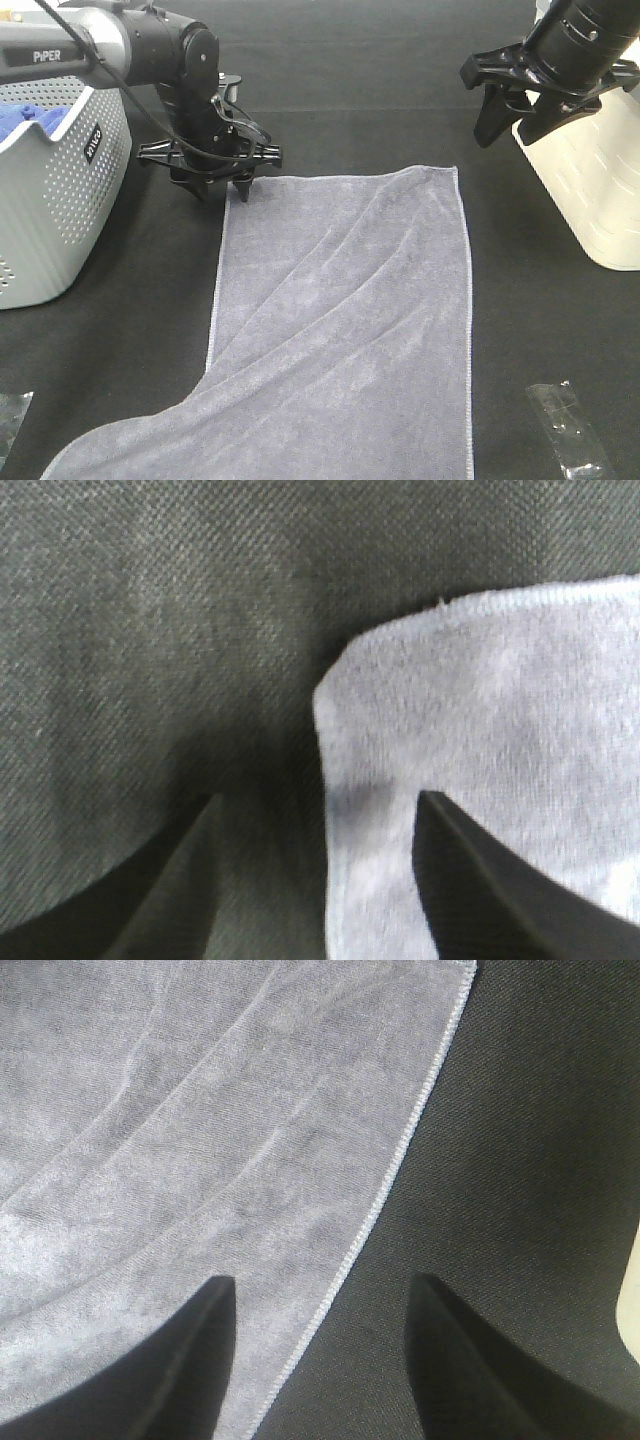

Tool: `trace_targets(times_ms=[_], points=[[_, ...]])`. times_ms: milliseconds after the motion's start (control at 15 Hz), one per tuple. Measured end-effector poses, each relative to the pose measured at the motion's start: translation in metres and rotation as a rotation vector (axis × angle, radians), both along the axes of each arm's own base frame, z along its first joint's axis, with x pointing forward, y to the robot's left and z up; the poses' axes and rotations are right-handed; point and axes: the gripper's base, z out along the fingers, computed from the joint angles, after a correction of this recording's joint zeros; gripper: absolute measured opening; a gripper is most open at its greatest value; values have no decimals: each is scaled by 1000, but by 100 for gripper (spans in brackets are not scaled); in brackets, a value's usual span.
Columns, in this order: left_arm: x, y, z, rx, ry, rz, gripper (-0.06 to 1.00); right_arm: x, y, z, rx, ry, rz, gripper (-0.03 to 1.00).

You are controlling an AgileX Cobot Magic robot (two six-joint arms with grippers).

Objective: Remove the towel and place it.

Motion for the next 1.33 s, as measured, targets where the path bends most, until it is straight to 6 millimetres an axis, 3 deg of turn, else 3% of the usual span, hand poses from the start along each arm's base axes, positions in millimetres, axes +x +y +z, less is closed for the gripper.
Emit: trace_targets(times_ms=[333, 733, 1067, 1333], points=[[7, -3, -10, -25, -51, -5, 50, 0, 0, -1, -1, 1, 2, 50], [12, -3, -7, -14, -111, -33, 2, 0, 0, -1, -1, 2, 2, 50], [13, -2, -2, 29, -130, -105, 0, 0, 0, -1, 1, 1, 1, 50], [17, 5, 31, 132, -214, -145, 0, 12, 7, 1, 83, -116, -8, 50]])
